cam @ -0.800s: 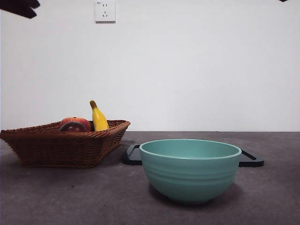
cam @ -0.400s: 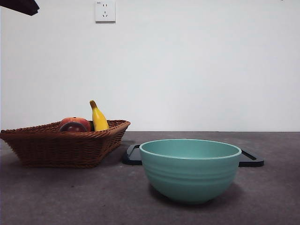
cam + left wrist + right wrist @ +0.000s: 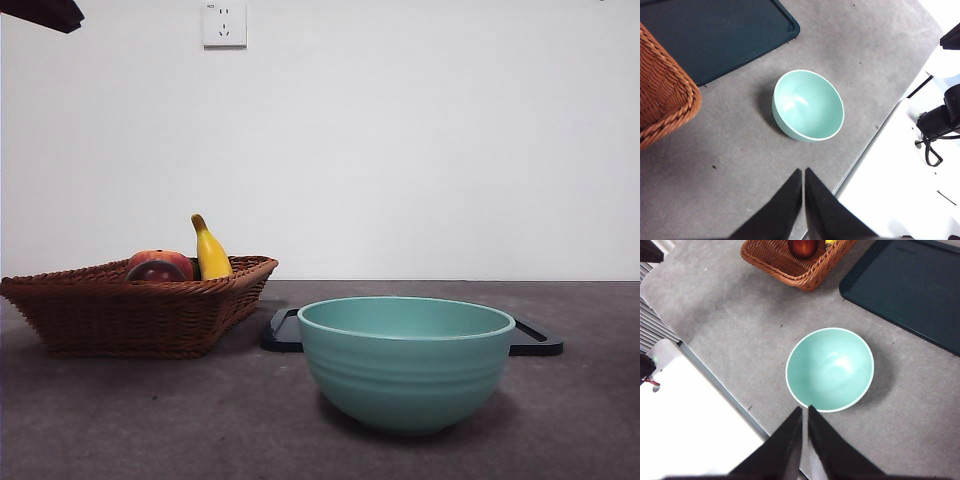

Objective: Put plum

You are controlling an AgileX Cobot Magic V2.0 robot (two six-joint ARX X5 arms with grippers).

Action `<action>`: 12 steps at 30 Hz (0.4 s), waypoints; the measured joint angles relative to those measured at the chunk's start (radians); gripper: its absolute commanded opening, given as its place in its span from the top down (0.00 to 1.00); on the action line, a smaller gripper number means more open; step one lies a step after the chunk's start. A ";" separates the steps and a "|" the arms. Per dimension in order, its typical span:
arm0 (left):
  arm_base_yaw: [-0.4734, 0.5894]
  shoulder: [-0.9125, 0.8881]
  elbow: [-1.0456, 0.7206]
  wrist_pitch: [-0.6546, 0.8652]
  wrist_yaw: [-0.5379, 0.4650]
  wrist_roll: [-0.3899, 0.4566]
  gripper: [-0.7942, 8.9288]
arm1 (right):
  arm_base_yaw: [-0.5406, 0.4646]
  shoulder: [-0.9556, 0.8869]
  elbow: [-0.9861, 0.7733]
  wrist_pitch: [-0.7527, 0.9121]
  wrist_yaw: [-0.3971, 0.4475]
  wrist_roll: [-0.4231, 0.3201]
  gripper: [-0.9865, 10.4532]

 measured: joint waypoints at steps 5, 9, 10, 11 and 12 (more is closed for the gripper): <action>0.000 0.000 0.000 0.026 -0.001 0.000 0.91 | 0.000 0.000 0.000 0.000 0.000 0.000 0.91; 0.025 -0.035 0.000 0.094 -0.052 0.040 0.91 | 0.000 0.000 0.000 0.000 0.000 0.000 0.91; 0.046 -0.061 0.000 0.151 -0.080 0.049 0.91 | 0.000 0.000 0.000 0.000 0.000 0.000 0.91; 0.066 -0.084 -0.003 0.211 -0.098 0.055 0.91 | 0.000 0.000 0.000 0.000 0.000 0.000 0.91; 0.086 -0.111 -0.011 0.279 -0.110 0.060 0.91 | 0.000 0.000 0.000 0.000 0.000 0.000 0.91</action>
